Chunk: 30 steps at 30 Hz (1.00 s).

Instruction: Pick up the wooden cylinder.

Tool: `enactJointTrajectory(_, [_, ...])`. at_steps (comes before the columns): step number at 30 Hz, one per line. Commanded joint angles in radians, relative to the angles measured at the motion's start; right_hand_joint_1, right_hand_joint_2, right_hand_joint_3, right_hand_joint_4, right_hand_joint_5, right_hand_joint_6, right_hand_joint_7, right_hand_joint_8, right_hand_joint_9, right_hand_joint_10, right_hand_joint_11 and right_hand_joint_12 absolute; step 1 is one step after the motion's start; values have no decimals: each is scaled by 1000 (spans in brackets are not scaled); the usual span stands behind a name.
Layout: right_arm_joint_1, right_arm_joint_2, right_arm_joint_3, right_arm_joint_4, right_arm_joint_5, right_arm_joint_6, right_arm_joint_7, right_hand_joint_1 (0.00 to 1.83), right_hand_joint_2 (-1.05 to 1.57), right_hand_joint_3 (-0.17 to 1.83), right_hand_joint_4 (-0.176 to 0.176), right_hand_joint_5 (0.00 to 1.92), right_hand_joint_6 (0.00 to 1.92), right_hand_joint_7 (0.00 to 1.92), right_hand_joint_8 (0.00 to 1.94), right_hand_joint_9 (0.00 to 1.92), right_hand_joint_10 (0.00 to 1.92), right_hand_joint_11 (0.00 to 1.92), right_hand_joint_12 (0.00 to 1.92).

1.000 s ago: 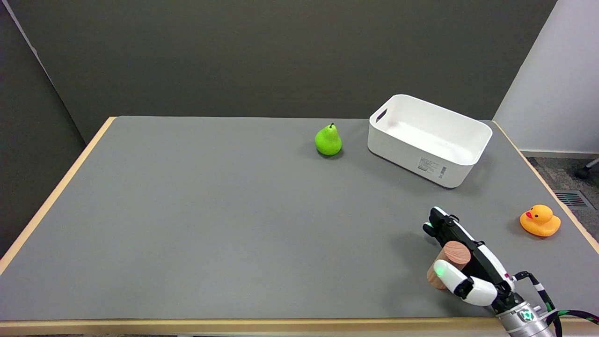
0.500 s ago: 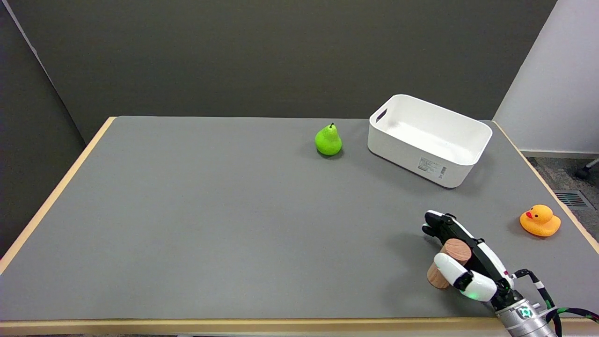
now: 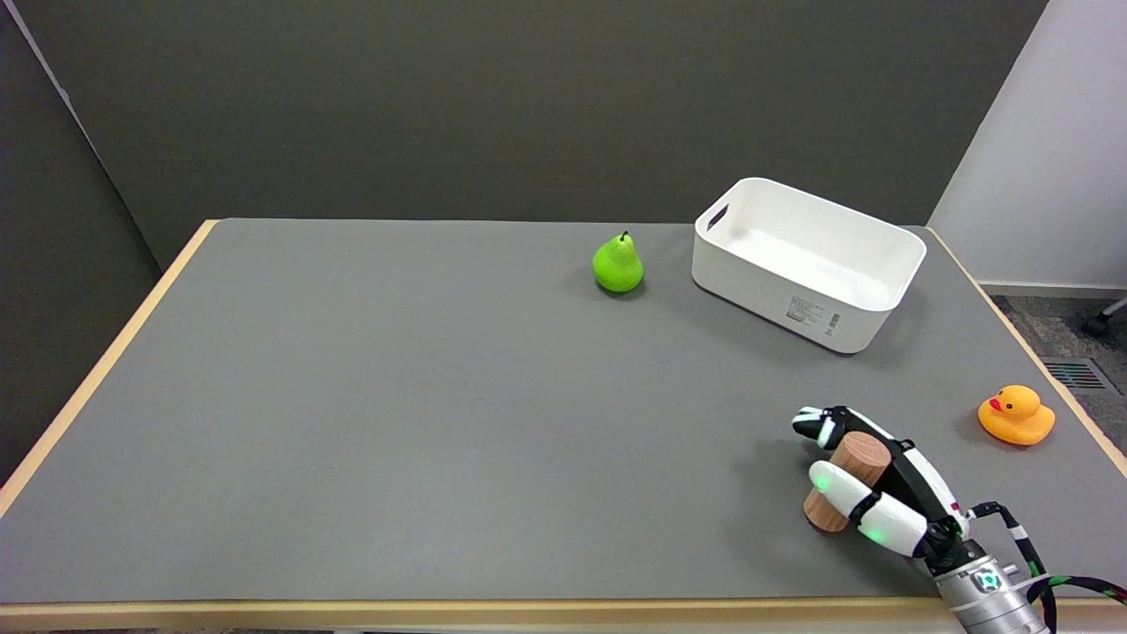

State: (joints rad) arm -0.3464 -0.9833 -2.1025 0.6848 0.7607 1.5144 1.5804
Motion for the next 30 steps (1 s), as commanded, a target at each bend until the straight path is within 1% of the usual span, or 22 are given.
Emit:
enactJointTrajectory(1, [11,-2,4,15,36,-8,-47,1133,1241,241,-174,397,1709,730,1542,512,1246,181,1848])
enactJointTrajectory(3, [8,-2,4,26,56,-6,-72,1144,1271,167,-176,421,1611,732,1616,587,1282,25,1918])
enactJointTrajectory(5, [6,-3,4,36,72,-3,-97,1125,1284,194,-176,535,1462,589,1927,734,1713,-1,1921])
enactJointTrajectory(7, [3,-4,4,44,88,0,-119,1122,1279,206,-176,545,1453,578,1939,741,1809,-1,1921])
enactJointTrajectory(8, [2,-5,4,48,97,1,-127,1069,1200,324,-145,587,1510,549,1941,734,1864,-1,1921])
enactJointTrajectory(9, [2,-5,4,54,107,1,-135,990,1083,498,-100,645,1598,508,1941,721,1915,-1,1921])
enactJointTrajectory(11, [0,-7,4,64,124,3,-157,959,1032,578,-35,672,1608,483,1941,703,1921,19,1921])
enactJointTrajectory(12, [0,-7,3,68,128,3,-166,938,981,699,-1,681,1662,501,1941,720,1921,135,1921])
enactJointTrajectory(13, [0,-7,3,71,129,3,-171,913,917,860,36,692,1738,531,1941,747,1921,295,1921])
enactJointTrajectory(14, [1,-7,2,73,128,2,-174,894,895,937,49,687,1793,562,1941,796,1921,403,1921])
enactJointTrajectory(15, [2,-6,2,73,125,0,-175,878,900,964,47,674,1835,595,1941,860,1921,481,1921])
enactJointTrajectory(18, [9,-3,-1,73,120,-6,-175,840,932,985,32,632,1921,711,1941,1104,1921,795,1921])
enactJointTrajectory(24, [19,0,-1,73,120,-9,-178,843,932,986,26,633,1921,822,1941,1178,1921,902,1921])
enactJointTrajectory(30, [31,-3,5,71,127,-10,-178,846,926,995,26,637,1921,847,1941,1193,1921,949,1921])
